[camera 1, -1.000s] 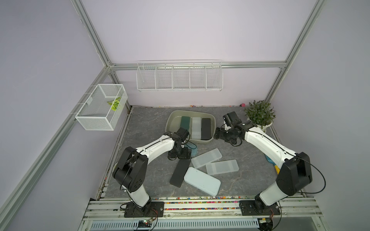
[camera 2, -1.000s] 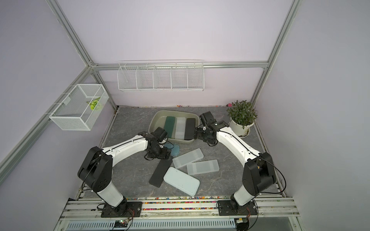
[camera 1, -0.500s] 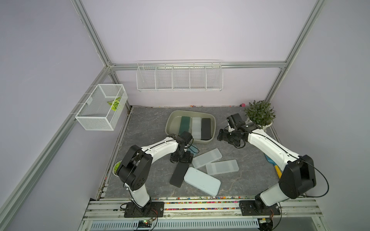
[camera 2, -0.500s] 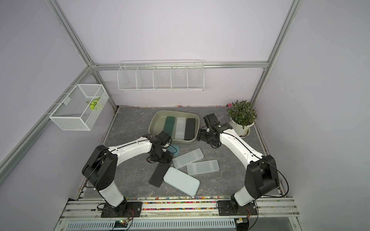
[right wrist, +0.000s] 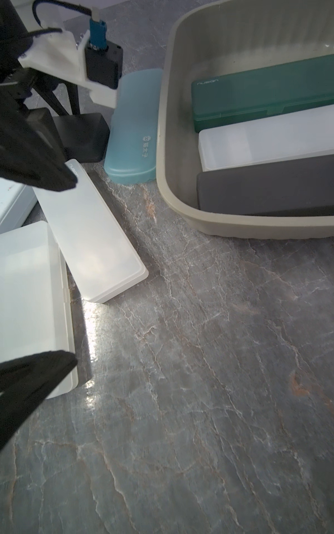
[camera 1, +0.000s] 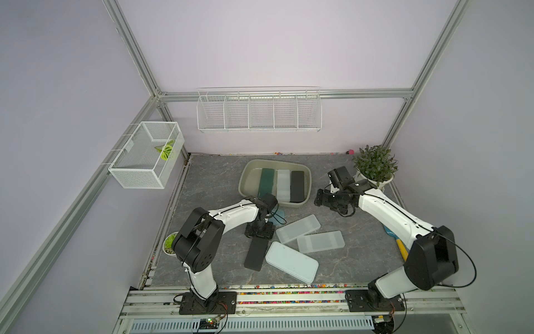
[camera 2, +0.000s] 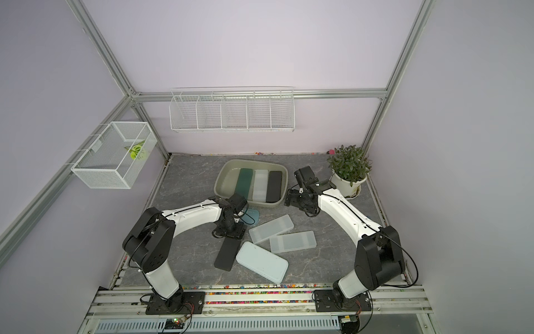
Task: Put the pencil case into the storage box
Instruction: Pick up the pencil case from the center of the board, then place the pencil case at the storage box.
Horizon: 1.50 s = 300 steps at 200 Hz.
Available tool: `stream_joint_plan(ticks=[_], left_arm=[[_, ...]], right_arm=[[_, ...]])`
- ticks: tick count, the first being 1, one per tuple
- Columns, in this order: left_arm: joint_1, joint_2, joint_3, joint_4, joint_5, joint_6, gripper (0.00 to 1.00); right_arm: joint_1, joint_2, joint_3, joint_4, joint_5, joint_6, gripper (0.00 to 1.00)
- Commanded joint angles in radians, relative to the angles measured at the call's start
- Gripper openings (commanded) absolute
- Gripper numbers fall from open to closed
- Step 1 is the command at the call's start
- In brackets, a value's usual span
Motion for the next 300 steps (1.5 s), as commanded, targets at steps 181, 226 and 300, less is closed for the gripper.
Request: stream_joint_plan(ticks=[181, 226, 300], left_arm=[[0.253, 0.175, 0.886, -0.284, -0.213, 0.211, 0.30], [0.275, 0.339, 1.056, -0.176, -0.269, 0.240, 0.29], [0.312, 0.521, 1.234, -0.119, -0.308, 0.263, 0.29]], right_arm=[[-0.042, -0.022, 0.006, 0.017, -0.052, -0.053, 0.89], [-0.042, -0.025, -0.021, 0.036, -0.068, -0.045, 0.89], [-0.065, -0.003, -0.036, 0.055, -0.083, -0.043, 0.89]])
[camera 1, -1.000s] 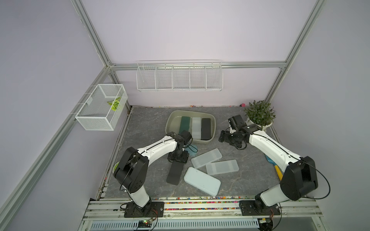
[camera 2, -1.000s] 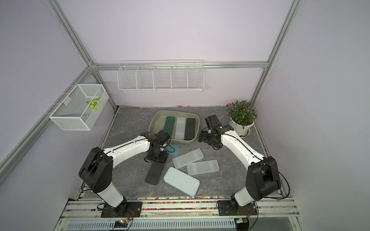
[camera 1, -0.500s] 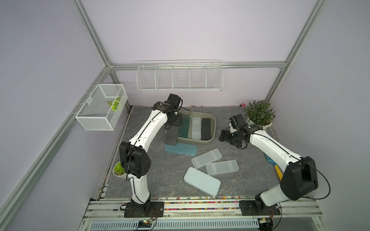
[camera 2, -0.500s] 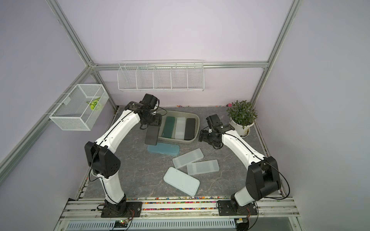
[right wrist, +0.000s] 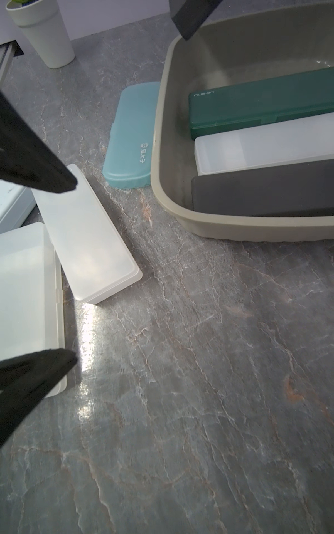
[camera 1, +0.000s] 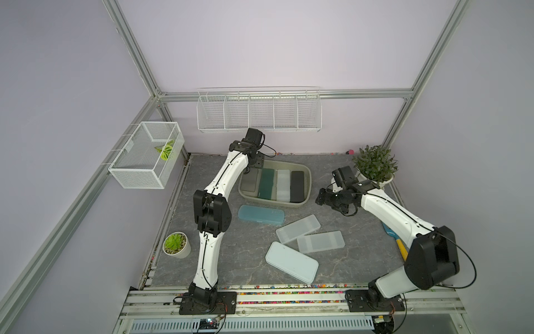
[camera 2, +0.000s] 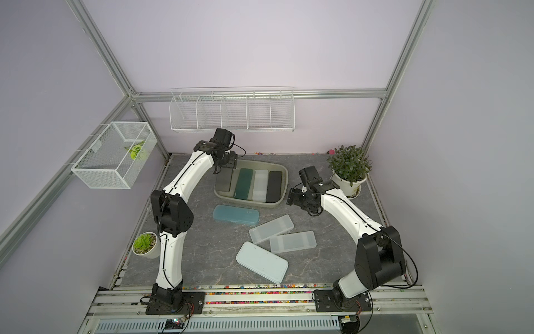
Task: Put the pencil case into the storage box
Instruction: Place the pencil case at the storage box.
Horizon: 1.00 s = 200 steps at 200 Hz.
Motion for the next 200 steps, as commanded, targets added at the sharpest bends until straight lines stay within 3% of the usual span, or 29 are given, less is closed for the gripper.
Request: stream_joint_plan(ticks=[1, 65, 131, 200], left_arm=[[0.012, 0.042, 0.049, 0.034, -0.023, 0.019, 0.29], [0.008, 0.164, 0.101, 0.081, 0.015, 0.017, 0.29], [0.005, 0.181, -0.074, 0.131, 0.022, 0.010, 0.30], [-0.010, 0.271, -0.057, 0.079, 0.131, -0.018, 0.33]], right_arm=[[-0.012, -0.002, -0.013, 0.009, -0.012, -0.008, 0.89], [-0.013, 0.017, -0.023, 0.000, -0.035, -0.002, 0.89], [-0.013, 0.046, -0.031, -0.007, -0.037, -0.006, 0.89], [-0.016, 0.058, -0.039, 0.000, -0.040, -0.005, 0.89]])
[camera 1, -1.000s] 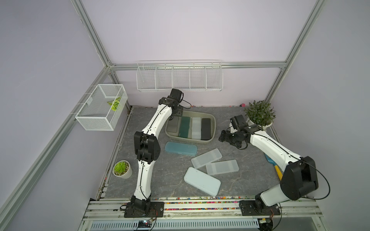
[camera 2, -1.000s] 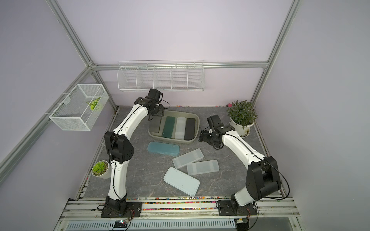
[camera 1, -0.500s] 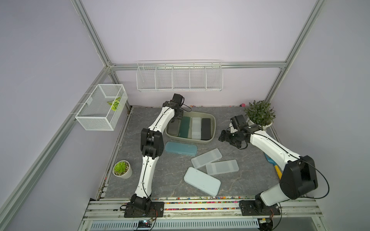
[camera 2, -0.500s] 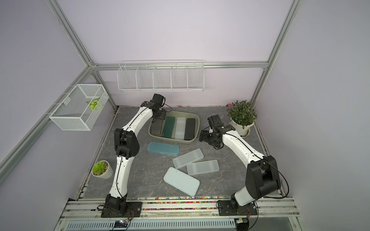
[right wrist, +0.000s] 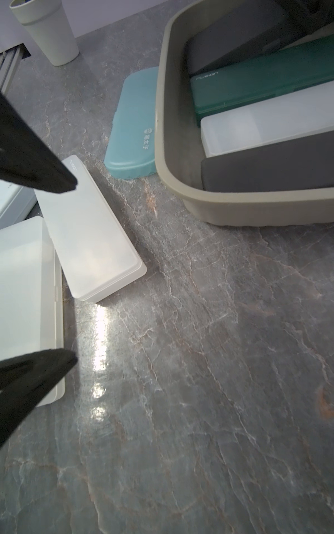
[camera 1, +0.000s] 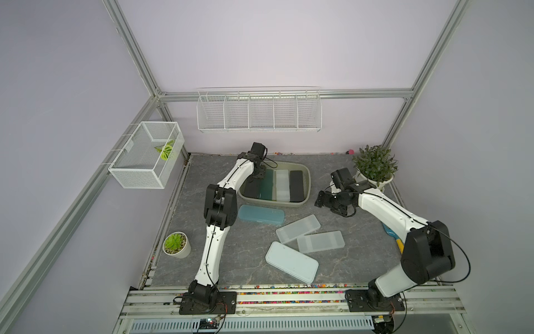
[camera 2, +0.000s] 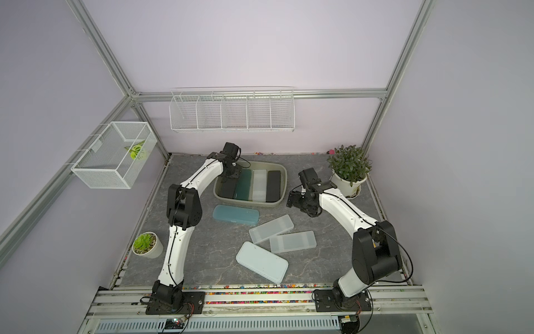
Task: Put the pencil case into the storage box
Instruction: Place the pencil case at the storage box.
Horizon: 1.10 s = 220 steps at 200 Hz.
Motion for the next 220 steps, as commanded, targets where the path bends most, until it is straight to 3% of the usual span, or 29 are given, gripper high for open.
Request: stream_joint_plan(ticks=[1, 58, 110, 170, 220], left_arm=[[-0.015, 0.077, 0.007, -0.049, 0.086, -0.021, 0.33], [0.006, 0.109, 0.016, -0.078, 0.186, -0.105, 0.42], [0.013, 0.046, 0.010, -0.089, 0.127, -0.074, 0.72], [0.013, -0.003, 0.011, -0.108, 0.055, -0.027, 0.81], [0.012, -0.023, -0.016, -0.106, 0.022, -0.025, 0.82]], right_arm=[[-0.009, 0.015, -0.015, -0.006, -0.005, -0.006, 0.89], [-0.010, 0.022, -0.012, -0.003, -0.008, 0.001, 0.89], [-0.009, 0.014, -0.002, -0.006, -0.002, 0.000, 0.90], [-0.009, 0.004, -0.008, -0.007, 0.000, 0.006, 0.90], [-0.009, -0.022, -0.028, -0.003, 0.004, 0.015, 0.91]])
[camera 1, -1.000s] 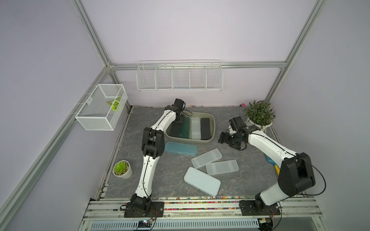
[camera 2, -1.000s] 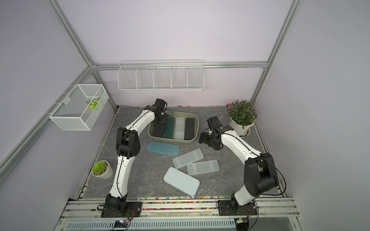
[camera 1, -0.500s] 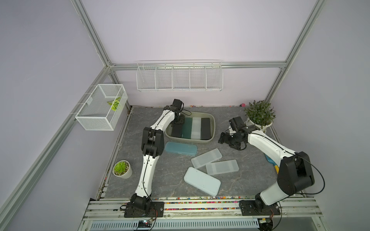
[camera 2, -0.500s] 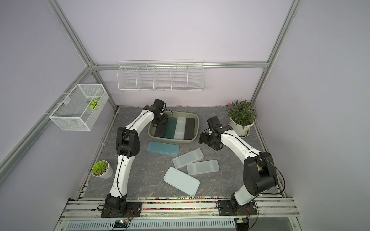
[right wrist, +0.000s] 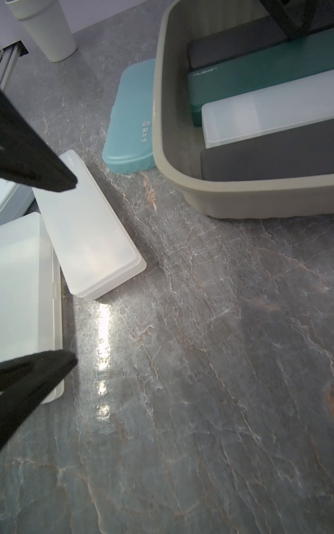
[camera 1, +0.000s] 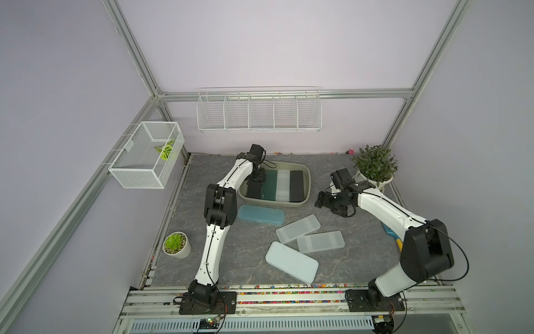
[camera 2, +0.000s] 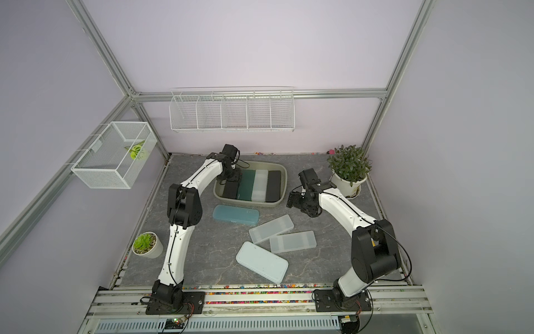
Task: Put the pencil case into the storage box
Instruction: Place the pencil case at the storage box.
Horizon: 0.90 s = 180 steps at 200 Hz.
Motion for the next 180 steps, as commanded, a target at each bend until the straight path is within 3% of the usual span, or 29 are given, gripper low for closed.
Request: stream_joint_plan(ticks=[1, 46, 79, 118, 142, 180], left_arm=[[-0.005, -0.043, -0.023, -0.030, -0.036, 0.016, 0.82], [-0.008, -0.149, -0.040, -0.011, -0.026, 0.012, 0.90], [-0.008, -0.261, -0.073, 0.002, -0.030, 0.000, 0.97], [-0.020, -0.407, -0.205, 0.013, -0.030, -0.025, 0.98], [-0.032, -0.500, -0.330, 0.015, -0.035, -0.054, 0.98], [-0.033, -0.631, -0.506, 0.013, -0.050, -0.092, 0.98]], right_arm=[[-0.004, -0.035, -0.026, -0.004, 0.004, 0.011, 0.90], [-0.003, -0.071, -0.055, -0.023, 0.008, 0.032, 0.91], [-0.002, -0.082, -0.067, -0.114, 0.007, 0.152, 0.91], [-0.002, -0.119, -0.088, -0.232, -0.043, 0.375, 0.93], [0.004, -0.173, -0.173, -0.202, -0.124, 0.574, 0.94], [0.049, -0.262, -0.276, -0.167, -0.072, 0.817, 0.97]])
